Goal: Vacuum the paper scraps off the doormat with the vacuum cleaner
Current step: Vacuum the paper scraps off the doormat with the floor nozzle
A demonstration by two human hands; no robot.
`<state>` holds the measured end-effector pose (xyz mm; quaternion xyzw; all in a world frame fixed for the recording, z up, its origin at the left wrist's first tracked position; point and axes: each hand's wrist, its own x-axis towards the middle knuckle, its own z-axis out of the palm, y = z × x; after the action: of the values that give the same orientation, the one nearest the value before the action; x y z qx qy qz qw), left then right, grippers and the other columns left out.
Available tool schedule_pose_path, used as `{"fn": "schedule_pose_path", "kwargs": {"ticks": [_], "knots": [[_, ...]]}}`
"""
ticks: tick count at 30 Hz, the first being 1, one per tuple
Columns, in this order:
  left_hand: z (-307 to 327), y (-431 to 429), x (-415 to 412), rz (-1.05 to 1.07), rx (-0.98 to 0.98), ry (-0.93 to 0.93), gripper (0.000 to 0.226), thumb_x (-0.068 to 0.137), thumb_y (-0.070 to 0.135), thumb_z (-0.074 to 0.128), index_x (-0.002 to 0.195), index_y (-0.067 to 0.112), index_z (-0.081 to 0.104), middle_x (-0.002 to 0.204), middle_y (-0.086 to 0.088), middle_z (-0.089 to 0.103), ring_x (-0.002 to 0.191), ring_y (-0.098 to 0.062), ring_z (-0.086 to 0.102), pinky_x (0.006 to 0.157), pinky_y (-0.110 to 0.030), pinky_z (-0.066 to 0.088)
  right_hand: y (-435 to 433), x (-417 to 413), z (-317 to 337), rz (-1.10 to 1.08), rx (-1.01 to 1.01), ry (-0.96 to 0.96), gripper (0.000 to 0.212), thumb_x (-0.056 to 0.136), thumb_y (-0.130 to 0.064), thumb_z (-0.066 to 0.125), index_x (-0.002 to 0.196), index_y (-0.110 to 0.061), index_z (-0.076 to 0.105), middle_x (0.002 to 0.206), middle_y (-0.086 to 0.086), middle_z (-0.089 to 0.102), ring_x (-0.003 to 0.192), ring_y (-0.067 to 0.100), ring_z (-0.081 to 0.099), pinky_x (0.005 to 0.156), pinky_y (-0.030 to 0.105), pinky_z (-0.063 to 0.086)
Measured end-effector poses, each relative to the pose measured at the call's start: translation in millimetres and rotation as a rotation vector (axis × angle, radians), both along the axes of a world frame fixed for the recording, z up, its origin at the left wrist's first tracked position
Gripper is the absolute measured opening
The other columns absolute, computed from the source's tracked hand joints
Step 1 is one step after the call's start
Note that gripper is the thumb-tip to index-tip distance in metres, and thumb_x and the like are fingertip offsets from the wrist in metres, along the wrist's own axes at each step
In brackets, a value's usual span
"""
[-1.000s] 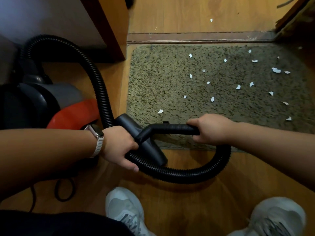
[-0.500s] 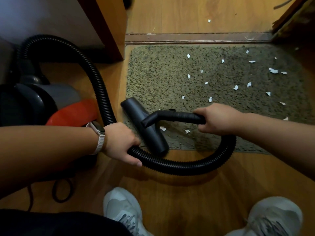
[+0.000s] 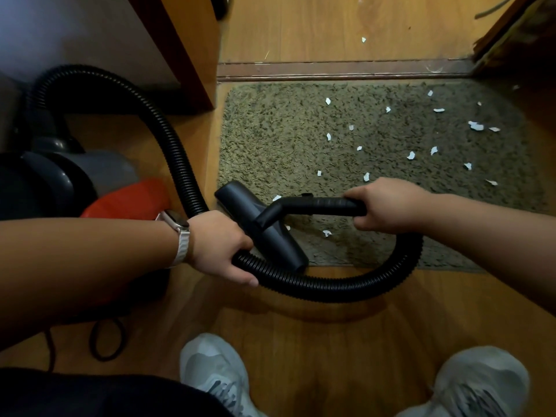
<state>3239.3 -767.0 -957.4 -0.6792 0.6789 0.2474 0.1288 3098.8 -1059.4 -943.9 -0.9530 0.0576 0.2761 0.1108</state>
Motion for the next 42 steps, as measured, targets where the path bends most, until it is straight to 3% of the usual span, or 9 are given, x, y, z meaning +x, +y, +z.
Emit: {"fn": "schedule_pose_path", "kwargs": {"ticks": [3,6,10,18,31,35,39,42], "knots": [[3.7,-5.7,-0.4,0.009,0.02,-0.012,0.07,0.067,0.094,0.018,0.078,0.03,0.044,0.062,0.01,0.045,0.063,-0.016,0.056,0.063,-0.034,0.053,-5.7,-0.3,2.6,-0.04,0.0,0.01,0.031,0.083,-0.037,0.064,0.114,-0.037,0.062,0.068,-0.011,0.056,0.06,0.002,0.049,0.048,0.024,0.035],[3.9,-8.0,-0.4,0.013,0.005,-0.017,0.071,0.066,0.094,0.018,0.078,0.029,0.044,0.061,0.01,0.044,0.061,-0.016,0.052,0.061,-0.031,0.05,-11.0,-1.7,2.7,-0.095,0.027,0.014,0.026,0.082,-0.036,0.065,0.108,-0.035,0.064,0.068,-0.009,0.059,0.061,0.002,0.051,0.049,0.024,0.037],[-0.8,-8.9,0.7,0.023,-0.041,0.0,0.078,0.062,0.098,0.01,0.077,0.03,0.043,0.071,0.007,0.059,0.067,-0.018,0.059,0.065,-0.036,0.054,-22.8,-2.4,-0.4,-0.14,0.015,-0.021,0.018,0.079,-0.036,0.065,0.097,-0.031,0.065,0.067,-0.009,0.059,0.064,0.008,0.054,0.05,0.025,0.035],[-6.8,-16.2,3.1,0.048,-0.092,-0.015,0.096,0.059,0.098,-0.007,0.079,0.026,0.053,0.073,0.006,0.063,0.065,-0.017,0.061,0.063,-0.035,0.054,-54.4,-2.1,5.3,-0.346,-0.03,-0.083,0.015,0.08,-0.036,0.069,0.091,-0.027,0.064,0.074,-0.004,0.06,0.073,0.02,0.057,0.054,0.027,0.035],[-10.8,-7.8,4.1,-0.002,-0.051,0.01,0.093,0.057,0.1,-0.005,0.083,0.029,0.049,0.078,0.006,0.063,0.072,-0.019,0.062,0.068,-0.037,0.055,-16.4,-3.0,0.3,-0.135,0.001,-0.036,0.011,0.082,-0.036,0.064,0.089,-0.03,0.057,0.069,-0.009,0.056,0.065,0.016,0.053,0.051,0.026,0.033],[-7.5,-12.2,2.7,0.036,-0.047,0.002,0.083,0.062,0.099,0.004,0.079,0.029,0.046,0.071,0.006,0.061,0.063,-0.016,0.059,0.063,-0.035,0.054,-34.8,-1.5,3.8,-0.185,-0.025,-0.057,0.013,0.08,-0.037,0.066,0.089,-0.029,0.06,0.068,-0.009,0.057,0.061,0.007,0.05,0.05,0.024,0.032],[-5.3,-19.4,0.4,0.03,-0.098,-0.013,0.092,0.061,0.097,-0.003,0.079,0.027,0.052,0.07,0.006,0.062,0.062,-0.016,0.06,0.062,-0.036,0.054,-48.0,-6.2,4.5,-0.249,-0.048,-0.06,0.019,0.08,-0.038,0.068,0.094,-0.026,0.063,0.07,-0.008,0.058,0.068,0.018,0.055,0.056,0.028,0.037],[-4.7,-18.2,1.0,-0.002,-0.106,-0.02,0.088,0.063,0.096,-0.002,0.079,0.028,0.05,0.072,0.006,0.062,0.064,-0.017,0.061,0.063,-0.036,0.054,-42.2,-8.9,3.1,-0.222,-0.039,-0.063,0.02,0.079,-0.037,0.067,0.095,-0.026,0.063,0.069,-0.008,0.058,0.064,0.015,0.053,0.053,0.027,0.035]]}}
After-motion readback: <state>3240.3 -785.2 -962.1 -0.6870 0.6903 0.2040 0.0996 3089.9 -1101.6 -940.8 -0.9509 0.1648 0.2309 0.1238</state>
